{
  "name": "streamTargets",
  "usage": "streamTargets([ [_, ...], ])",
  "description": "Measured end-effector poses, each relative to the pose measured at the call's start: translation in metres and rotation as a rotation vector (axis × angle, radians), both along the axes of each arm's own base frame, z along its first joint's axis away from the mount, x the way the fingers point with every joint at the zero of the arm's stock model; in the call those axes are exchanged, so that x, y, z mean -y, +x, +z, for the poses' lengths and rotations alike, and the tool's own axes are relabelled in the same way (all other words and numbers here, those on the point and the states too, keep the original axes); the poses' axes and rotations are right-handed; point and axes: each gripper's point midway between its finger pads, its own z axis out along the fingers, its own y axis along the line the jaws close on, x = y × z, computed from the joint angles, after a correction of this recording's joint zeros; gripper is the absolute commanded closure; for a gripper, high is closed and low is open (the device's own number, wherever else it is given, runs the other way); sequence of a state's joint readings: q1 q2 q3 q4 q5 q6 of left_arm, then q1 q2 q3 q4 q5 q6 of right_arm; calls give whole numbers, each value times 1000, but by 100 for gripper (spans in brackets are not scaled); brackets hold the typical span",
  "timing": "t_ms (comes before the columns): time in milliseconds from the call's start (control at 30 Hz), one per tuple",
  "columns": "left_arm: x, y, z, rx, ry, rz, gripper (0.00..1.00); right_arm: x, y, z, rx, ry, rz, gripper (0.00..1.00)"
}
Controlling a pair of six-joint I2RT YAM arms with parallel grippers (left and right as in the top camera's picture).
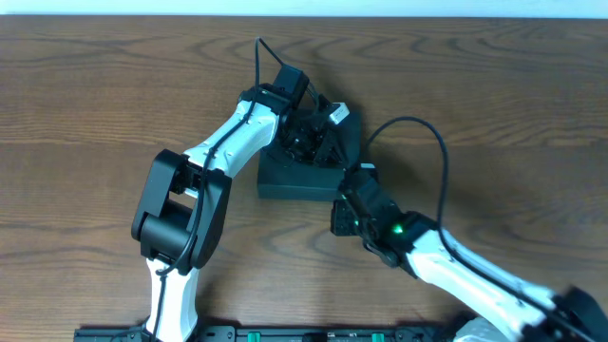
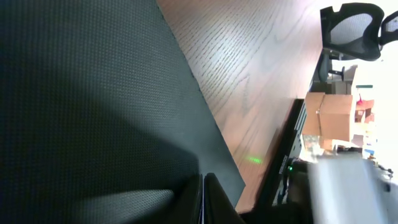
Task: Pack container
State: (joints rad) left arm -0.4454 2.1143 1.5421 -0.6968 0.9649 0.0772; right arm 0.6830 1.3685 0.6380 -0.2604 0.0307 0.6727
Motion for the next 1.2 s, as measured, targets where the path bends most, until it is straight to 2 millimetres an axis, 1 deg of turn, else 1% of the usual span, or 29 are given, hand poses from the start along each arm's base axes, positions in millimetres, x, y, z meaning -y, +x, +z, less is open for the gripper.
streamTargets([
  [67, 0, 1, 0, -12, 4, 6, 94, 3, 1, 19, 44, 18, 14, 98],
  [100, -2, 3, 1, -19, 11, 12, 94, 7, 2, 32, 73, 29, 11, 98],
  [133, -6, 10, 2, -26, 28, 28, 94, 14, 6, 46, 107, 40, -3, 98],
  [167, -11, 16, 3, -26, 44, 45, 94, 19, 8, 53, 126, 45, -17, 98],
  [233, -26, 36, 7, -11, 91, 93, 94, 33, 11, 61, 141, 41, -54, 98],
  [300, -48, 60, 11, 19, 144, 156, 94, 50, 18, 70, 168, 38, -102, 99],
  [367, -74, 88, 20, 62, 178, 227, 94, 68, 26, 79, 202, 35, -153, 98],
  [400, -83, 97, 25, 79, 181, 250, 94, 74, 29, 81, 211, 32, -168, 98],
  [467, -96, 113, 38, 118, 171, 290, 94, 84, 33, 83, 219, 28, -196, 98],
  [533, -107, 125, 51, 153, 160, 320, 94, 94, 37, 83, 216, 32, -219, 99],
  [600, -116, 129, 56, 160, 158, 340, 94, 98, 39, 83, 213, 44, -228, 98],
  [700, -126, 131, 56, 155, 162, 358, 94, 100, 41, 85, 212, 65, -230, 99],
  [800, -129, 122, 53, 139, 179, 326, 94, 97, 40, 85, 204, 82, -216, 98],
  [833, -125, 116, 51, 139, 185, 295, 94, 95, 39, 84, 198, 88, -209, 99],
  [933, -100, 92, 39, 148, 189, 178, 94, 92, 30, 78, 149, 97, -187, 99],
  [1000, -82, 72, 26, 139, 193, 98, 94, 90, 20, 70, 98, 95, -172, 98],
  [1067, -69, 53, 11, 122, 197, 35, 94, 90, 12, 65, 58, 94, -161, 98],
  [1100, -65, 49, 8, 123, 189, 18, 94, 89, 9, 63, 42, 95, -157, 98],
  [1200, -64, 45, 8, 155, 152, 10, 94, 87, 3, 60, 12, 104, -144, 99],
])
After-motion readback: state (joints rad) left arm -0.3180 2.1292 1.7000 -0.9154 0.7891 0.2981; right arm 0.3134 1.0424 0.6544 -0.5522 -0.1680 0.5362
